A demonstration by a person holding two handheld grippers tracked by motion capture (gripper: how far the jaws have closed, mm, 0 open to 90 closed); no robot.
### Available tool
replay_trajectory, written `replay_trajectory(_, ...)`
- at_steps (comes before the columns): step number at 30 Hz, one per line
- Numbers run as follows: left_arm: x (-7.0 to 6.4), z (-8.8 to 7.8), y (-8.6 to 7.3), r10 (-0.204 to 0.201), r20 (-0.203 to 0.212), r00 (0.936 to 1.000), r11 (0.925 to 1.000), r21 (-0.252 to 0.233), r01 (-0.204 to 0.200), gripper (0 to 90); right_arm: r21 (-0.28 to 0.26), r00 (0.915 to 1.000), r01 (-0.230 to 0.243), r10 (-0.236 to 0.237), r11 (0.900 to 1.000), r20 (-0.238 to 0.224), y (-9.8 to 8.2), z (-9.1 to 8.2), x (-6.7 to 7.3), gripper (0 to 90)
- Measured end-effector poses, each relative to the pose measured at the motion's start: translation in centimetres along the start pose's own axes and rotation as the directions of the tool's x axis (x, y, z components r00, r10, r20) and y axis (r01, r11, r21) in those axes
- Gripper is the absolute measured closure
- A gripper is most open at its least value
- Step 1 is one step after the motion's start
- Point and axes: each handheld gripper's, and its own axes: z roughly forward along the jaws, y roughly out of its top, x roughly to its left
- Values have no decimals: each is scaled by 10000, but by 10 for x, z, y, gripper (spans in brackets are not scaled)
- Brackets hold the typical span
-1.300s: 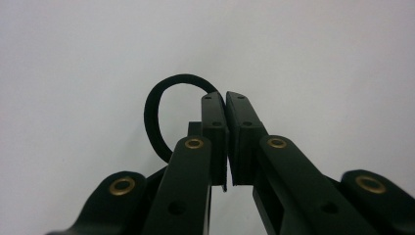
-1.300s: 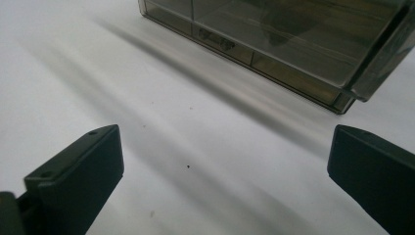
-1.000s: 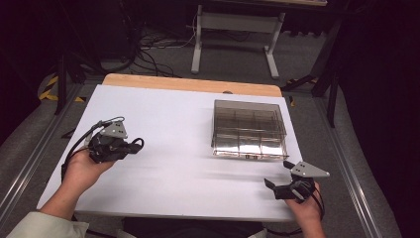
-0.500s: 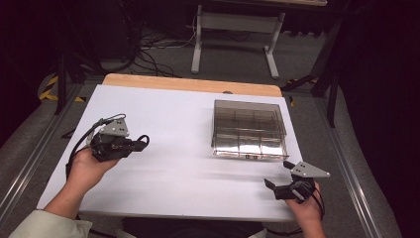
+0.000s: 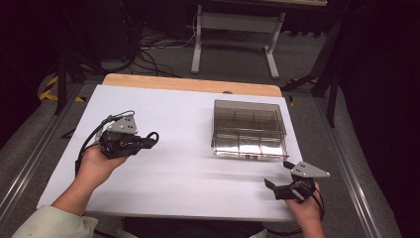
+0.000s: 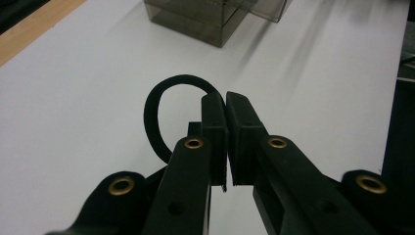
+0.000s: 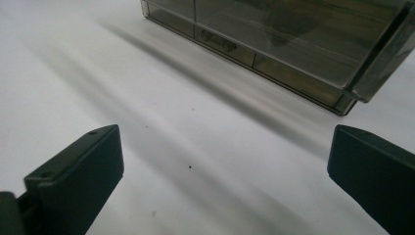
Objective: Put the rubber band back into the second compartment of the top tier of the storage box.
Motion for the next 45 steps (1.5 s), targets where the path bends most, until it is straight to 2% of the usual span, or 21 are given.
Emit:
replay_trajectory(7, -6, 15, 22, 365, 411, 9985, 9993, -126, -360, 873, 4, 10000, 30, -30, 10000, -9, 0, 0, 0, 9)
replay_trajectory(14, -12, 27, 39, 662, 646, 9957, 9976, -265, -646, 873, 12, 10000, 52, -52, 10000, 1, 0, 0, 0, 10)
replay_trajectory(22, -19, 41, 58, 884, 970, 9914, 9952, -503, -838, 870, -15, 10000, 30, -30, 10000, -43, 0, 0, 0, 10)
replay_trajectory(32, -29, 59, 82, 1259, 1390, 9823, 9902, -774, -1160, 870, -34, 10000, 46, -46, 10000, -71, 0, 0, 0, 10)
replay_trajectory(33, -32, 63, 87, 1309, 1505, 9799, 9893, -836, -1193, 870, -30, 10000, 60, -60, 10000, -75, 0, 0, 1, 10)
replay_trajectory(39, -37, 74, 99, 1466, 1706, 9744, 9875, -827, -1340, 870, -42, 9999, 81, -81, 10000, -93, 0, 0, 0, 10)
replay_trajectory(43, -41, 83, 108, 1582, 1865, 9696, 9853, -939, -1427, 870, -71, 9999, 75, -76, 9999, -136, 0, -1, 1, 10)
replay_trajectory(45, -45, 89, 115, 1701, 1981, 9653, 9833, -987, -1530, 870, -82, 9998, 93, -95, 9999, -146, 0, -1, 1, 10)
